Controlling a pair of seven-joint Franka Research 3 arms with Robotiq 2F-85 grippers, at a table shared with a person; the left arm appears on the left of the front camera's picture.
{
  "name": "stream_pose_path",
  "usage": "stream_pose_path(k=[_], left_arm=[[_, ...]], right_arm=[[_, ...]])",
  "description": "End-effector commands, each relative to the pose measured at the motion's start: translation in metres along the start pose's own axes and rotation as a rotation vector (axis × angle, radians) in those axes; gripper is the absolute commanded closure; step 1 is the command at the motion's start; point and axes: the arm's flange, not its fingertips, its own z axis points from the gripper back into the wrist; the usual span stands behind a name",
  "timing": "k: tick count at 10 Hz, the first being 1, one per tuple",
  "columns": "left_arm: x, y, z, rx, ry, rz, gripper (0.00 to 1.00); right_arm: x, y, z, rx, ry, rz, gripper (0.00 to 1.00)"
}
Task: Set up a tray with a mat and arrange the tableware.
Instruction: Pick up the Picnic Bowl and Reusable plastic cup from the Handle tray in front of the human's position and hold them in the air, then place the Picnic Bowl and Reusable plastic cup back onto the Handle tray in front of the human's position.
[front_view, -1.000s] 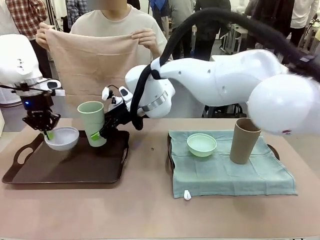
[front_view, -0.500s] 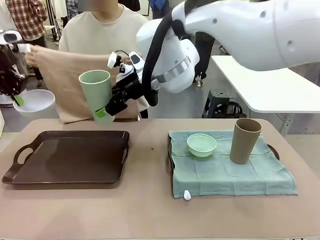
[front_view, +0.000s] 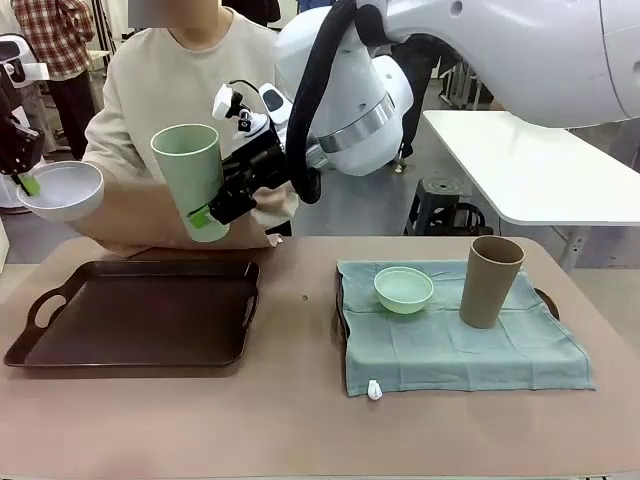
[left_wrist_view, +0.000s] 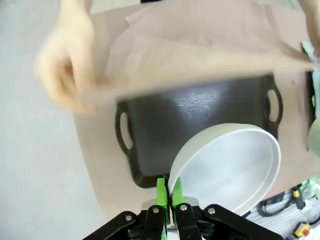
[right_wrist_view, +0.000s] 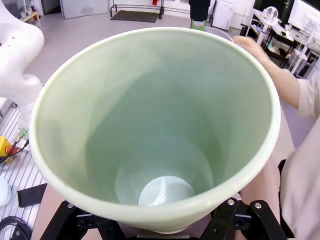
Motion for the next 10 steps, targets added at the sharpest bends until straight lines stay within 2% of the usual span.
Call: stream_pose_path(k=[1,10], left_arm=[[0.0018,0.0008,-0.0021,0.000,-0.001,-0.003,1.00],[0.0018,0.0008,-0.0021,0.000,-0.001,-0.003,1.00]], right_arm=[[0.0000,-0.0048,-0.0029,0.007,-0.009,-0.003,0.50],[0.0000,-0.0048,-0.0029,0.007,-0.009,-0.003,0.50]])
